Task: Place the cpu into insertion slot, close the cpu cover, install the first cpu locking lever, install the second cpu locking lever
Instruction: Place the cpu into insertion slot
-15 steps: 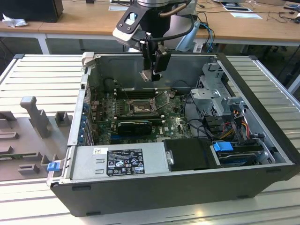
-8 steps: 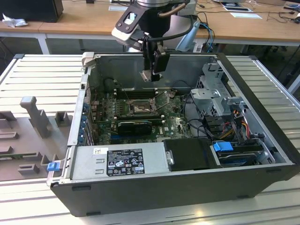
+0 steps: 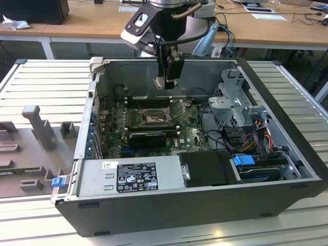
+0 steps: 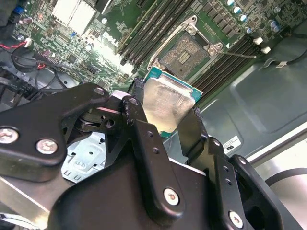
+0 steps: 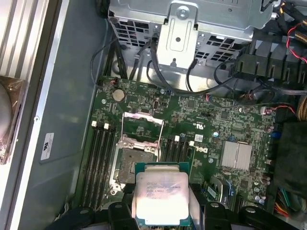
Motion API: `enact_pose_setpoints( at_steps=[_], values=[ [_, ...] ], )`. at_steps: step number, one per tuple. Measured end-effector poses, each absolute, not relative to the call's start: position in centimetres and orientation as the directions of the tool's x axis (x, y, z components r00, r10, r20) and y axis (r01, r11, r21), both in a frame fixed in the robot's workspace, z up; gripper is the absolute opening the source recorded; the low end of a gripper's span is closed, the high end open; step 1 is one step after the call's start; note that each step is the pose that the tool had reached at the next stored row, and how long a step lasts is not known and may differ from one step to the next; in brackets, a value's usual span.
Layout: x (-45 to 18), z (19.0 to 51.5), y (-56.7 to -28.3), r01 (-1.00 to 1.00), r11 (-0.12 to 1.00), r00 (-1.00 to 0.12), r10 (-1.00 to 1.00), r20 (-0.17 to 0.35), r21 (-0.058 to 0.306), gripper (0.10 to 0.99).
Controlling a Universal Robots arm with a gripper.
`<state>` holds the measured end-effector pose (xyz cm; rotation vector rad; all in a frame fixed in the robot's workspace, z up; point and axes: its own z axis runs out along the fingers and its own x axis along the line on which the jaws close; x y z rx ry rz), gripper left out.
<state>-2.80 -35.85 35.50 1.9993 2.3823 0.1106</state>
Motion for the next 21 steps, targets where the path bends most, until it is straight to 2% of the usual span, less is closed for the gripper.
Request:
enact_pose_setpoints(
  at_steps=[21],
  values=[
    [-2.80,35.40,-35.86,0.996,0.050,-0.051,0.998,0.023,0.073,0.525]
  ],
)
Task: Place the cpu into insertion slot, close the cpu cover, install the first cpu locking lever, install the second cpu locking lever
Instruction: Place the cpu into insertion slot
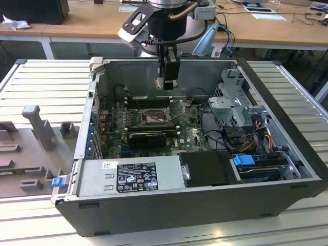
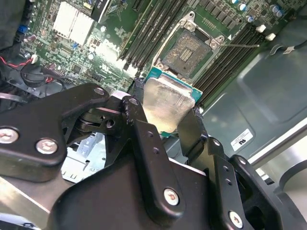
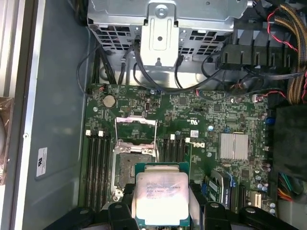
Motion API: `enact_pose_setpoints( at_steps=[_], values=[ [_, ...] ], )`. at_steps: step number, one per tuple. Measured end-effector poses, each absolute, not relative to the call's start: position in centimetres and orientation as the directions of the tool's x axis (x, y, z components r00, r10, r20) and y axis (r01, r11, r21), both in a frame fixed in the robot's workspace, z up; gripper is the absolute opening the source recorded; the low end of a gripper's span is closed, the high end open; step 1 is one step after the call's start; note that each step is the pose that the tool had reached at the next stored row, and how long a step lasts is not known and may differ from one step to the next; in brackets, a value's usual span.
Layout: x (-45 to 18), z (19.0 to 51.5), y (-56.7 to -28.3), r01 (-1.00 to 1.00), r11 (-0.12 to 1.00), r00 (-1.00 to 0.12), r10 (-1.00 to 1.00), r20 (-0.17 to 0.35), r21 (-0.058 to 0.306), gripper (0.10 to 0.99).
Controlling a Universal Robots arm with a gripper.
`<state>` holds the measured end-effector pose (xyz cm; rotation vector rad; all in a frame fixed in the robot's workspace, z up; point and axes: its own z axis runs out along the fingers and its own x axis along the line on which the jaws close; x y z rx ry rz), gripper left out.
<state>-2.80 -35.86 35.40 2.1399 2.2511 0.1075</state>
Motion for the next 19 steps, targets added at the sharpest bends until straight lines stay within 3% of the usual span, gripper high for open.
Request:
enact_pose_setpoints(
  at_steps=[6,11,19],
  values=[
    [-2.8,35.4,-35.9,0.997,0.006,-0.008,1.000,0.023,0.073,0.525],
    [-2.8,35.2,-35.9,0.992,-0.102,0.101,0.995,0.023,0.073,0.525],
    [-2.8,34.2,-35.9,0.991,-0.112,0.110,0.994,0.023,0.073,0.525]
  ],
)
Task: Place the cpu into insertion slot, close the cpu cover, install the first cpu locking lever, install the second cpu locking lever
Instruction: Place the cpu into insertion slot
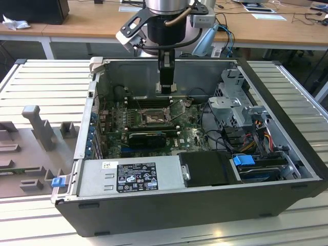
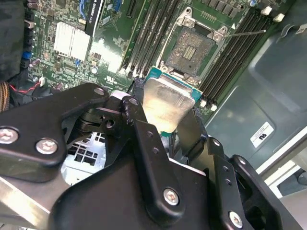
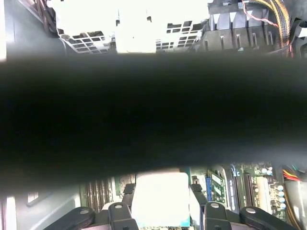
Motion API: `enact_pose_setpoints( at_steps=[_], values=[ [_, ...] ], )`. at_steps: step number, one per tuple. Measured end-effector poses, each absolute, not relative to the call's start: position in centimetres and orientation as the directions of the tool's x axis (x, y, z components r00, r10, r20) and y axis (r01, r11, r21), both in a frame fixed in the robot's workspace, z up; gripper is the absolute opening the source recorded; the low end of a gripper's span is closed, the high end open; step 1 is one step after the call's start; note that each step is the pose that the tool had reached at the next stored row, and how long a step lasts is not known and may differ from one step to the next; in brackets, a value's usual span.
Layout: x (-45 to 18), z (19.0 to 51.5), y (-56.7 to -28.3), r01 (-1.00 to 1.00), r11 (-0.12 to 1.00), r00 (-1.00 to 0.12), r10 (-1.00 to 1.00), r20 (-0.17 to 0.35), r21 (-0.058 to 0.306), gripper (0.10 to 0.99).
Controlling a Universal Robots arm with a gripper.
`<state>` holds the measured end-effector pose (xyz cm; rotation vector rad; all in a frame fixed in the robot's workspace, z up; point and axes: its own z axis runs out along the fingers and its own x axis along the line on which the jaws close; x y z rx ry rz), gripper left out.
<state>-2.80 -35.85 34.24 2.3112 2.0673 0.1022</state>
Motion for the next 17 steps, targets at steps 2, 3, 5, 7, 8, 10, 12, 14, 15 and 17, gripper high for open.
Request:
enact_pose_setpoints(
  at_steps=[2,3,5,7,8,10,12,14,15,17],
  values=[
    [-2.8,34.0,-35.9,0.991,-0.112,0.110,0.994,0.023,0.073,0.525],
    [-2.8,33.9,-35.9,0.991,-0.112,0.110,0.994,0.023,0.073,0.525],
    [-2.8,33.7,-35.9,0.991,-0.112,0.110,0.994,0.023,0.073,0.525],
    [-2.8,33.6,-35.9,0.991,-0.112,0.110,0.994,0.023,0.073,0.525],
    [-2.8,33.5,-35.9,0.991,-0.112,0.110,0.994,0.023,0.073,0.525],
    [-2.8,33.4,-35.9,0.991,-0.112,0.110,0.994,0.023,0.073,0.525],
    [-2.8,33.0,-35.9,0.991,-0.112,0.110,0.994,0.023,0.072,0.525],
    [-2.8,32.7,-35.9,0.991,-0.112,0.110,0.994,0.023,0.071,0.525],
    [-2.8,32.5,-35.9,0.991,-0.112,0.110,0.994,0.023,0.070,0.525],
    [-2.8,32.1,-35.9,0.991,-0.111,0.110,0.994,0.023,0.068,0.525]
  ],
)
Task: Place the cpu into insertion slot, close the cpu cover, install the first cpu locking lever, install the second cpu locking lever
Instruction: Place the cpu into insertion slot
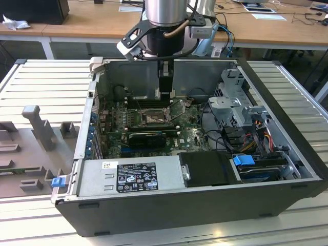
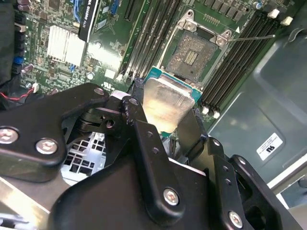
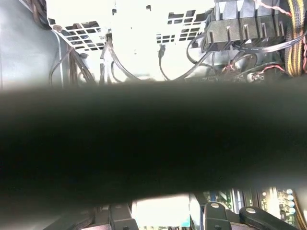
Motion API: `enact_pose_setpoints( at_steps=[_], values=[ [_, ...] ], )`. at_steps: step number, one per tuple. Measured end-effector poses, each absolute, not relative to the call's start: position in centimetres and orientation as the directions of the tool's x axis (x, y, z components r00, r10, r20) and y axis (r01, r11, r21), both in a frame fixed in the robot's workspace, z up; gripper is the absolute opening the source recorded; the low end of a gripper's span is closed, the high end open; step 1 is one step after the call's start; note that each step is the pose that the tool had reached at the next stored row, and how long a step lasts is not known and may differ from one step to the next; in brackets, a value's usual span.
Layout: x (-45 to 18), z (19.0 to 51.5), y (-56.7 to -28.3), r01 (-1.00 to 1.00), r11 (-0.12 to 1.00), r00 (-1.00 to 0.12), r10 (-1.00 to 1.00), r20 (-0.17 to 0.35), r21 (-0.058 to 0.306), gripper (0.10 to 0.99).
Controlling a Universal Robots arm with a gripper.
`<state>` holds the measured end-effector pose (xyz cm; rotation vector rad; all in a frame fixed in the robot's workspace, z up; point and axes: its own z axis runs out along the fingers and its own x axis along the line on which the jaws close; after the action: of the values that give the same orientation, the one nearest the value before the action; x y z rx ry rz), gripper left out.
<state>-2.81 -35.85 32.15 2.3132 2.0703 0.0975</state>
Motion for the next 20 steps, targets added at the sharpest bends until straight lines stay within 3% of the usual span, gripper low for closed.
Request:
enact_pose_setpoints(
  at_steps=[6,20],
  values=[
    [-2.9,31.1,-35.9,0.996,-0.061,0.060,0.998,0.025,0.067,0.525],
    [-2.9,29.6,-35.9,0.996,-0.061,0.060,0.998,0.025,0.066,0.525]
  ],
)
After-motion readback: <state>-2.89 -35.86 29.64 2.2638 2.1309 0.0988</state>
